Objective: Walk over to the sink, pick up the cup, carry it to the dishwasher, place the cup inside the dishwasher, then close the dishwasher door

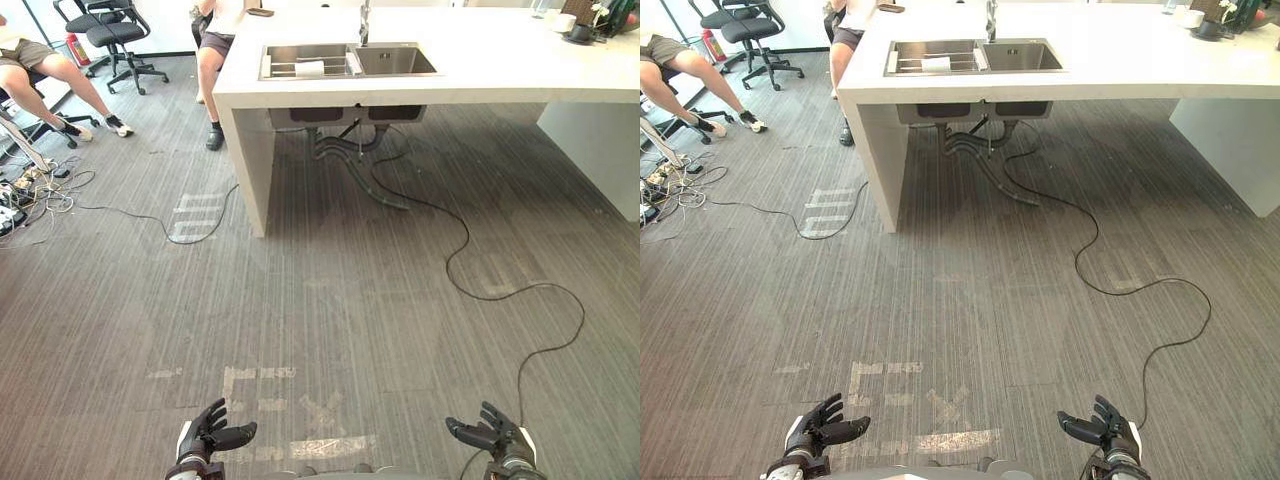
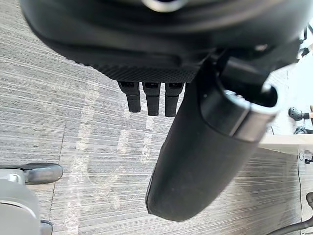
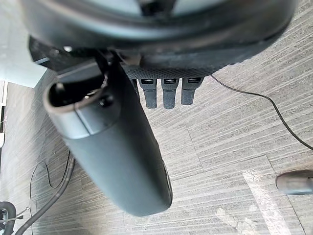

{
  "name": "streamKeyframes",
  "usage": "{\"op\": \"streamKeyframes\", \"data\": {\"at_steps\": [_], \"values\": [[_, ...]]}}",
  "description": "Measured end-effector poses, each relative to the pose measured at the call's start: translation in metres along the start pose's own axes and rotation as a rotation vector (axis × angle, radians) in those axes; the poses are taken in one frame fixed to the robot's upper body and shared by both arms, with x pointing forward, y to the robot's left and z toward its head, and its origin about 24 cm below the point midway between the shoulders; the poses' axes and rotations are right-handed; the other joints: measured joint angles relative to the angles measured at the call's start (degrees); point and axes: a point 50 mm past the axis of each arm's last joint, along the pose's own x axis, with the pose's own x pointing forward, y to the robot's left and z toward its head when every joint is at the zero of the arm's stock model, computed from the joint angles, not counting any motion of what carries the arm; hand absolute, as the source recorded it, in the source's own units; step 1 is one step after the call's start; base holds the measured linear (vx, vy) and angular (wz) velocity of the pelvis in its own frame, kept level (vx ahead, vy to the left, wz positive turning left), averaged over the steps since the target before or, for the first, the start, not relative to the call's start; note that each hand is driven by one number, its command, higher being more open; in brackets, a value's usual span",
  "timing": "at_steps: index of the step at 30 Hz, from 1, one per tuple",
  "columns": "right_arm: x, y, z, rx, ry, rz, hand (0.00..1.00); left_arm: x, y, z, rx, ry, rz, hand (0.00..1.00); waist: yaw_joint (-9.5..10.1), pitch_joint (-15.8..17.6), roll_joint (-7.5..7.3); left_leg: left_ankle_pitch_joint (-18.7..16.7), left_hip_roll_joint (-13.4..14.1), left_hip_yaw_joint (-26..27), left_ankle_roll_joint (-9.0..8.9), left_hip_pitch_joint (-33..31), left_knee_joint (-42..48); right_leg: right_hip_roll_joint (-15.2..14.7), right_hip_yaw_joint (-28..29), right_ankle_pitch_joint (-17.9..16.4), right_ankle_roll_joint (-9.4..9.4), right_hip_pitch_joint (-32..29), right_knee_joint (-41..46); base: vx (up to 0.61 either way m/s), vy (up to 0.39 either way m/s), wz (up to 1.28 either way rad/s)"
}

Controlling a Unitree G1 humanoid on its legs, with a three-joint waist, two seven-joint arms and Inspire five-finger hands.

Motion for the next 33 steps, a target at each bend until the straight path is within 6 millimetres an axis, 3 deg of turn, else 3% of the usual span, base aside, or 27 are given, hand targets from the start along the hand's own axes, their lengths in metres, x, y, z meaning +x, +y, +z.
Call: {"op": "streamKeyframes", "data": {"at_steps": [6, 9, 11, 12, 13, 14, 15, 17, 19, 21, 22, 23, 25, 26, 27, 28, 29, 31, 33], "values": [[0.004, 0.002, 0.010, 0.001, -0.026, -0.004, 0.90, 0.001, -0.001, 0.010, -0.040, -0.043, 0.003, 0.90, -0.09, 0.1, 0.15, -0.8, 0.1, 0.6, -0.32, -1.9, 1.2, 0.0, 0.6, 0.0, 0.02, -1.7, 0.3, 0.01, 0.004, -0.06], [0.008, 0.005, 0.020, 0.022, -0.054, -0.005, 0.90, 0.000, -0.003, 0.015, -0.045, -0.072, 0.001, 0.90, 0.11, 0.5, 0.77, -4.7, 0.7, 2.2, 0.17, -4.9, 6.6, 0.4, 2.0, -2.2, 0.75, -3.9, 3.3, -0.01, 0.016, -0.25], [0.009, 0.005, 0.021, 0.030, -0.057, -0.011, 0.90, -0.001, -0.004, 0.021, -0.063, -0.102, -0.005, 0.90, 0.16, 1.0, 0.68, -8.7, 0.6, 3.1, 1.17, -7.4, 12.4, -0.5, 2.4, -7.8, 2.27, -8.1, 12.2, 0.02, 0.018, -0.09], [0.008, 0.005, 0.020, 0.031, -0.054, -0.014, 0.90, -0.001, -0.005, 0.022, -0.067, -0.106, -0.007, 0.90, 0.00, 1.4, 0.13, -9.8, 0.4, 3.2, 1.94, -7.6, 13.4, -0.9, 2.0, -9.3, 3.15, -9.0, 14.6, 0.12, 0.027, -0.01], [0.007, 0.004, 0.019, 0.031, -0.049, -0.015, 0.90, -0.001, -0.007, 0.026, -0.071, -0.122, -0.012, 0.90, -0.01, 1.6, 0.53, -11.2, 0.1, 3.2, 2.31, -7.2, 14.3, -1.9, 1.2, -10.6, 4.91, -11.4, 21.6, 0.10, 0.019, -0.05], [0.007, 0.005, 0.019, 0.030, -0.048, -0.012, 0.90, -0.001, -0.009, 0.029, -0.073, -0.132, -0.015, 0.90, 0.18, 2.1, 0.42, -11.7, 0.1, 3.3, 2.58, -6.9, 14.8, -2.3, 0.7, -10.4, 5.18, -14.0, 27.2, 0.22, 0.017, 0.01], [0.006, 0.007, 0.016, 0.025, -0.036, -0.003, 0.90, -0.001, -0.009, 0.033, -0.067, -0.149, -0.018, 0.90, 0.01, 3.0, 0.37, -13.3, 0.1, 3.0, 2.86, -5.4, 15.7, -4.0, -0.9, -11.3, 4.79, -19.3, 38.4, 0.19, 0.011, 0.01], [0.005, 0.005, 0.013, 0.021, -0.025, -0.006, 0.90, -0.001, -0.012, 0.036, -0.061, -0.159, -0.026, 0.90, -0.18, 3.4, 0.57, -14.5, 0.5, 2.4, 2.18, -2.6, 15.2, -5.8, -3.1, -12.4, 4.30, -22.6, 38.9, 0.34, 0.008, 0.09], [0.006, 0.005, 0.016, 0.020, -0.032, -0.005, 0.90, 0.001, -0.014, 0.042, -0.063, -0.174, -0.032, 0.90, -1.14, 3.9, 1.09, -15.1, 1.7, 1.1, 1.45, -0.7, 14.3, -5.9, -4.7, -12.1, 4.17, -23.8, 32.2, 0.38, -0.041, 0.34], [0.007, 0.005, 0.018, 0.019, -0.039, -0.005, 0.90, 0.006, -0.018, 0.055, -0.064, -0.207, -0.043, 0.90, -2.30, 4.8, 1.86, -15.1, 3.9, -1.1, -0.23, 1.5, 11.7, -4.8, -5.5, -8.4, 3.83, -25.8, 22.7, 0.51, -0.116, 0.57], [0.007, 0.003, 0.018, 0.016, -0.038, -0.008, 0.90, 0.007, -0.019, 0.061, -0.064, -0.224, -0.042, 0.90, -2.56, 4.8, 1.66, -15.2, 4.8, -2.2, -1.86, 2.8, 10.4, -3.9, -5.1, -1.6, 3.23, -26.0, 17.1, 0.72, -0.250, 0.58], [0.006, -0.001, 0.018, 0.010, -0.036, -0.018, 0.90, 0.007, -0.019, 0.061, -0.064, -0.222, -0.035, 0.90, -3.04, 4.6, 1.27, -16.2, 5.6, -3.5, -3.59, 4.2, 10.4, -3.8, -5.2, 4.8, 0.59, -25.3, 16.8, 0.73, -0.274, 0.44], [0.009, 0.000, 0.027, 0.010, -0.059, -0.022, 0.90, 0.009, -0.023, 0.060, -0.077, -0.214, -0.036, 0.90, -3.00, 5.0, 2.36, -15.5, 8.0, -3.3, -5.24, 2.8, 17.8, -2.3, -6.6, 0.1, -1.13, -23.6, 20.0, 0.61, -0.258, 0.23], [0.009, 0.000, 0.027, 0.014, -0.064, -0.022, 0.90, 0.008, -0.027, 0.058, -0.096, -0.208, -0.038, 0.90, -3.12, 5.3, 2.52, -12.0, 9.7, -3.1, -6.26, -1.2, 31.6, -1.4, -7.9, -1.9, -2.25, -19.1, 18.5, 0.47, -0.218, 0.29], [0.007, 0.000, 0.026, 0.016, -0.067, -0.020, 0.90, 0.008, -0.028, 0.057, -0.112, -0.206, -0.038, 0.90, -2.93, 5.5, 2.61, -8.4, 10.9, -3.0, -5.90, -3.8, 39.6, -0.8, -8.2, -2.4, -2.73, -16.1, 16.9, 0.72, -0.315, 0.21], [0.006, 0.005, 0.026, 0.016, -0.078, -0.003, 0.90, 0.005, -0.030, 0.054, -0.125, -0.208, -0.039, 0.90, -1.87, 5.7, 2.69, -6.0, 14.5, -1.2, -6.16, -8.3, 52.8, 1.1, -8.2, -2.8, -3.34, -9.9, 13.2, 0.58, -0.238, -0.02], [0.005, 0.012, 0.030, 0.045, -0.103, 0.015, 0.90, 0.003, -0.029, 0.057, -0.128, -0.226, -0.043, 0.90, -1.00, 6.2, 1.99, -6.4, 17.8, 2.4, -5.62, -12.1, 61.0, 2.0, -7.6, -3.1, -3.94, -4.5, 9.6, 0.67, -0.282, -0.12], [0.005, 0.019, 0.041, 0.068, -0.159, 0.033, 0.90, 0.002, -0.034, 0.063, -0.141, -0.254, -0.056, 0.90, 0.52, 6.5, 1.27, -7.2, 20.1, 6.4, -5.22, -18.4, 64.2, 2.3, -6.5, -3.3, -4.14, 1.2, 4.8, 0.47, -0.184, -0.20], [0.006, 0.022, 0.049, 0.072, -0.192, 0.040, 0.90, 0.001, -0.038, 0.069, -0.164, -0.277, -0.067, 0.90, 1.71, 6.5, 1.25, -8.1, 19.8, 9.2, -4.26, -24.6, 59.4, 2.2, -5.7, -3.3, -4.14, 5.2, 0.3, 0.43, -0.088, -0.19]]}}
